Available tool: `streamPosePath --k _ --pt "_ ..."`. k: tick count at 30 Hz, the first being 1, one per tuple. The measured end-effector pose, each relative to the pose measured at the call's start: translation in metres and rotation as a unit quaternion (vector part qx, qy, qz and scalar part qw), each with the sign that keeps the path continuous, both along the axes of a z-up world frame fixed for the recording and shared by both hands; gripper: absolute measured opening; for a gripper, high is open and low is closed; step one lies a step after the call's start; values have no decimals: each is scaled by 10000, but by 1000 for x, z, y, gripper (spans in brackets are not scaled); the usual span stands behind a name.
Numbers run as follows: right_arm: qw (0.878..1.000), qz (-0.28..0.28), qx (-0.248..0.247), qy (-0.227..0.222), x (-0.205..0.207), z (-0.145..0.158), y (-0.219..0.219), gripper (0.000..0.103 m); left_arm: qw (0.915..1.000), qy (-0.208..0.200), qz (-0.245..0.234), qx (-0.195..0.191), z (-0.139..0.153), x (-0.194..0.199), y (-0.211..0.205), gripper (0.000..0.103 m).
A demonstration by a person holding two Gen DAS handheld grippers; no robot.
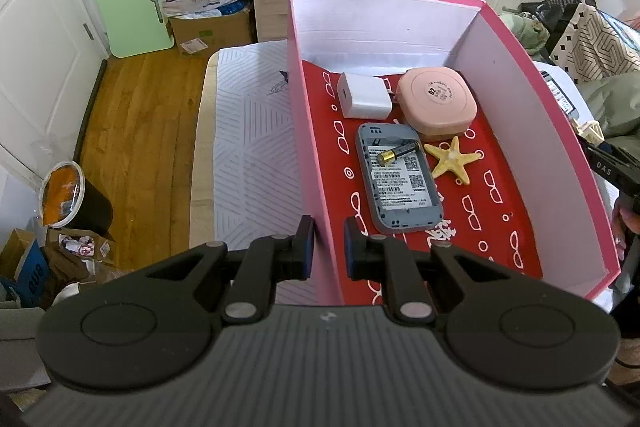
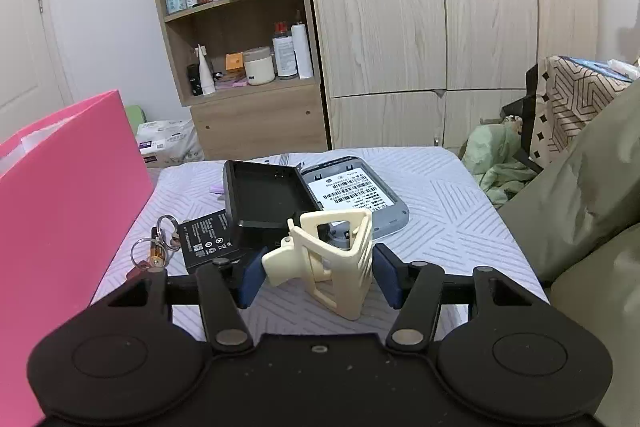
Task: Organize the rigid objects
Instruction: 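Grasp the beige plastic stand on the table with the right tool, then carry the beige stand into the box and release it beside the starfish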
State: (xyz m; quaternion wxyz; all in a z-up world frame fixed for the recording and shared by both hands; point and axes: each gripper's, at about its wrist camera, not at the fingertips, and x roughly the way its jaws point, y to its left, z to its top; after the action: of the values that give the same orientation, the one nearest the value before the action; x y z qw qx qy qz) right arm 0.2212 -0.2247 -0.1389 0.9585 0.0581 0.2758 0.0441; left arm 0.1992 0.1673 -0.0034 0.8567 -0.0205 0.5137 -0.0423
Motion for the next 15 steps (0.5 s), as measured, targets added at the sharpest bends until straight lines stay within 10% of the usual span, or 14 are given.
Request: streamPosePath --k 15 --pt "9943 766 420 -617 -58 59 9 62 10000 -6 56 -42 2 0 0 14"
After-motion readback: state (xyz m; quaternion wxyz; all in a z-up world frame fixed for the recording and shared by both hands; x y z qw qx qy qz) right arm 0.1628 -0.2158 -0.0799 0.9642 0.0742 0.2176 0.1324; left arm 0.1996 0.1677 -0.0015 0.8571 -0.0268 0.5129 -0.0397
